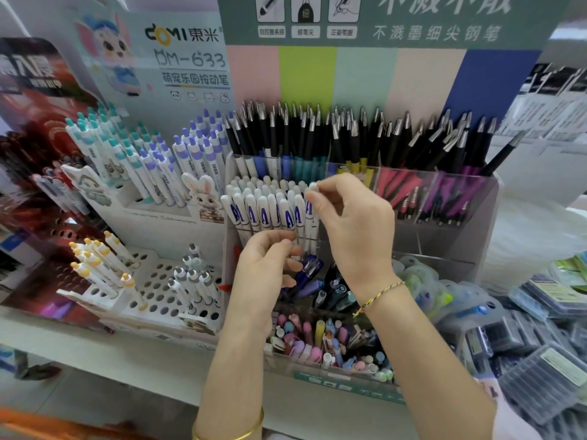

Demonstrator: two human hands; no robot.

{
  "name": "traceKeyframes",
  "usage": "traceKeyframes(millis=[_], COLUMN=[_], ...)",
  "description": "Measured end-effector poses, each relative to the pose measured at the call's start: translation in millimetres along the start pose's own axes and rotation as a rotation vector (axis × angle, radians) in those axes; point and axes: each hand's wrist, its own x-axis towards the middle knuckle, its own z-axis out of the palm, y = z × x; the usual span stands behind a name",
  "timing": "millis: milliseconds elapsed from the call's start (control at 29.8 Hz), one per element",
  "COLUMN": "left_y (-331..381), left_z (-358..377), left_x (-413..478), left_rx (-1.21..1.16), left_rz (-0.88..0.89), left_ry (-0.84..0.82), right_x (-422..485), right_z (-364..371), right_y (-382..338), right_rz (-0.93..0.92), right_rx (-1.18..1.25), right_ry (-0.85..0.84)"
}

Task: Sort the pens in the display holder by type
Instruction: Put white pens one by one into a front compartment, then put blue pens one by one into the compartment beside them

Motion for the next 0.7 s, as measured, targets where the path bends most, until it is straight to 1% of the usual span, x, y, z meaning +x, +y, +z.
traceKeyframes(millis=[101,235,403,470,604,705], left_y=[-0.1,-0.7,-4.2,-6.8,-13.7,-22.8], left_z=[0.2,1.4,1.1,0.7,-1.6,-9.6], left_x=[0.0,-1.1,-7.3,-12.7,-28.4,-42.6], left_rx=[0.002,0.017,0.013,0.009,-0.005,-0.018], left_rz=[0.003,0.007,0.011,0.010,-0.009,-0.031], left_ry=[0.007,0.008,0.019,0.036,0.088,0.154], right_x=[-6.2,-9.4,-12.6,-15.8,-20.3,-28.7], right_z=[2.8,3.0,-3.9,-8.4,-16.7,-19.8], right_y=[3.1,1.5,1.2,0.8,-8.5,-24.1], right_rz=[0.025,0.047,0.165,0.179,0.149,0.115], right_rx=[-0.100,-0.203,-0.279,-0.270,-0.208,-0.112], right_ry=[-0.051,-0.072,-0.243,-0.251,-0.258,-0.291])
